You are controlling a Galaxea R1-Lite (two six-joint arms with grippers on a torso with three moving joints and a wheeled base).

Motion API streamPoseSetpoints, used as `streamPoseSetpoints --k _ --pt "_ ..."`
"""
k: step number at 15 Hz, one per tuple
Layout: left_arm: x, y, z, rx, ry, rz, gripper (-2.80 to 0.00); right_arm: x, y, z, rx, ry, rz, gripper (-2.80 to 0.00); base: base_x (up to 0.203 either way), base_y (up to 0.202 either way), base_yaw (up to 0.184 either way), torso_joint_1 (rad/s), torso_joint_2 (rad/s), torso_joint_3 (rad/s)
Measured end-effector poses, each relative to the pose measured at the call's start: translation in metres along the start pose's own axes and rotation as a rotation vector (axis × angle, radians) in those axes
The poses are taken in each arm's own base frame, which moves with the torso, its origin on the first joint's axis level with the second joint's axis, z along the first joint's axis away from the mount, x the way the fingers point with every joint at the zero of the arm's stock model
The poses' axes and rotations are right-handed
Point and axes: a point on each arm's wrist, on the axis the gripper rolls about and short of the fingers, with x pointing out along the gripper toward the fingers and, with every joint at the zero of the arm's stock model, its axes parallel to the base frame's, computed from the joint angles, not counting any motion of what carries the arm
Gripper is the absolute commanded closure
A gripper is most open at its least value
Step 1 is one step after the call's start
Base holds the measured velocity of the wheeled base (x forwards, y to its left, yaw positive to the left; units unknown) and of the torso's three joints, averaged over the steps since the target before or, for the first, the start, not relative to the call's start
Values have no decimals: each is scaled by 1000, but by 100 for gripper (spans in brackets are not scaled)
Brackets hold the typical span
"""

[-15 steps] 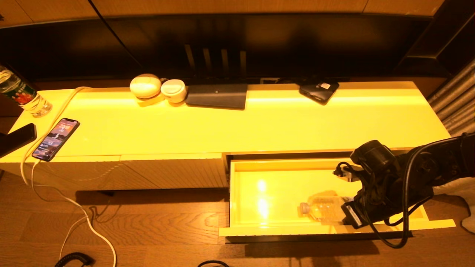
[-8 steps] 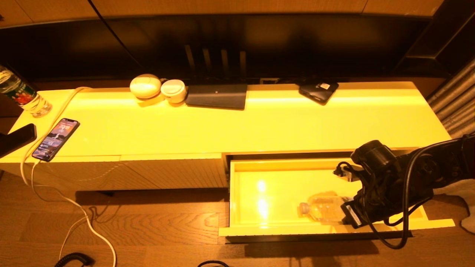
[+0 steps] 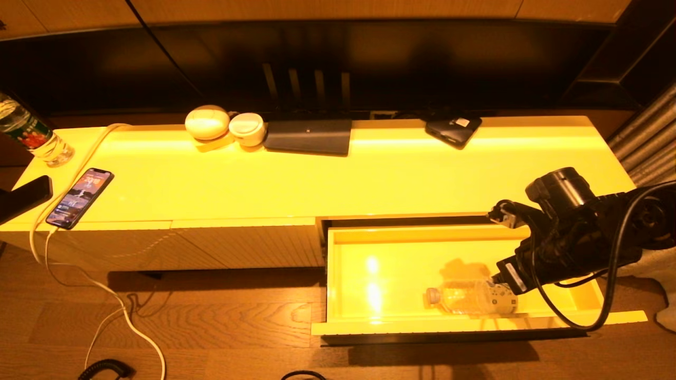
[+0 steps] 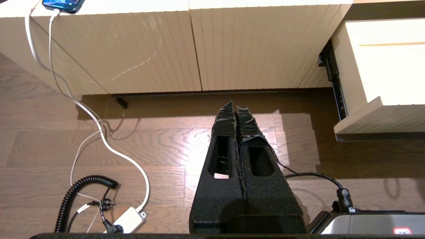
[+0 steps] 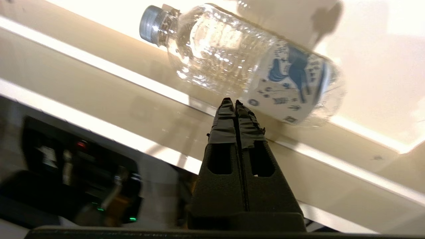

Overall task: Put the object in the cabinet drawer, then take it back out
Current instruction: Take the mineral water out of the drawer and put it on the table

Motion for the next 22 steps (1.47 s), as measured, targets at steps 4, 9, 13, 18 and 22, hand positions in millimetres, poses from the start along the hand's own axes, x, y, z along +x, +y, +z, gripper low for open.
streamPoseSetpoints --k 4,9,13,18,22 --pt "0 0 0 0 0 0 0 -27 -5 -10 -278 9 -20 0 0 0 0 0 0 0" --pt "0 0 0 0 0 0 0 -42 -7 -18 -661 68 -96 0 0 0 0 0 0 0" --pt "0 0 0 0 0 0 0 -43 -10 -20 -856 107 -127 0 0 0 0 0 0 0" --pt "0 0 0 0 0 0 0 -36 -18 -22 -1050 173 -127 0 0 0 0 0 0 0" --pt "0 0 0 0 0 0 0 -27 -15 -11 -1137 143 -91 0 0 0 0 0 0 0"
